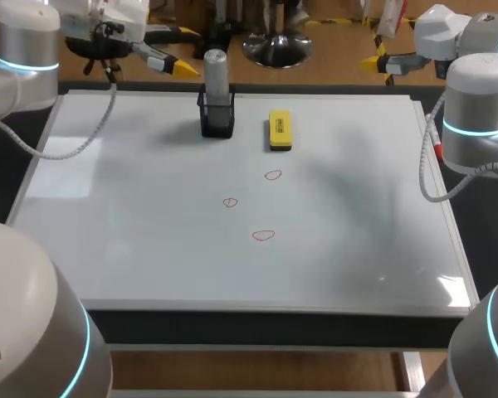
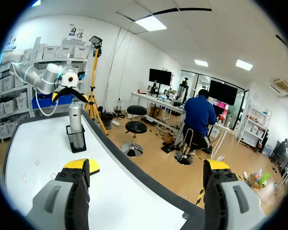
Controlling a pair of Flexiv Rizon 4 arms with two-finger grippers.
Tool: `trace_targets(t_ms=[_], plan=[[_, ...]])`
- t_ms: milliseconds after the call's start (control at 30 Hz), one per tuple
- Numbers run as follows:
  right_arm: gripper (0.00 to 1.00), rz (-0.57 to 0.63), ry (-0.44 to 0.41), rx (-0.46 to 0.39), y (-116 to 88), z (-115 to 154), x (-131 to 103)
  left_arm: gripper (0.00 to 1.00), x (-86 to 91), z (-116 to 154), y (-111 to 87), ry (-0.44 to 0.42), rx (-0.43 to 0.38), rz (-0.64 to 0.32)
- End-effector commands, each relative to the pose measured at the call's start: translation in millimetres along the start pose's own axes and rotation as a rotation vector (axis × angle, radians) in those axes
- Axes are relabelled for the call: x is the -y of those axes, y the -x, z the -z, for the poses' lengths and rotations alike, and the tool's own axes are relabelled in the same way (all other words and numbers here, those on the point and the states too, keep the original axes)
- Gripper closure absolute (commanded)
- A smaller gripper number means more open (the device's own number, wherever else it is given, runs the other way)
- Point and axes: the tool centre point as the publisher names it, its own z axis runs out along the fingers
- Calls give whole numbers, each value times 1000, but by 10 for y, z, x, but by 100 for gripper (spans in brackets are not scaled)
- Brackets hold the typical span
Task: Pick up the inspection probe, press it on each red-marked spot on the whiteboard one by one, put down the probe, pick up the eraser, and wipe off all the red marks.
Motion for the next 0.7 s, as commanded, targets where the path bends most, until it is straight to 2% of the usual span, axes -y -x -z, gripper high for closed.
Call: trace_targets(t_ms=[33, 700], plan=[[0, 0, 0, -1, 5, -2, 3, 0, -95, -113, 104, -12, -38, 3], [0, 0, 0, -1, 5, -2, 3, 0, -225, -533, 182, -18, -71, -9]])
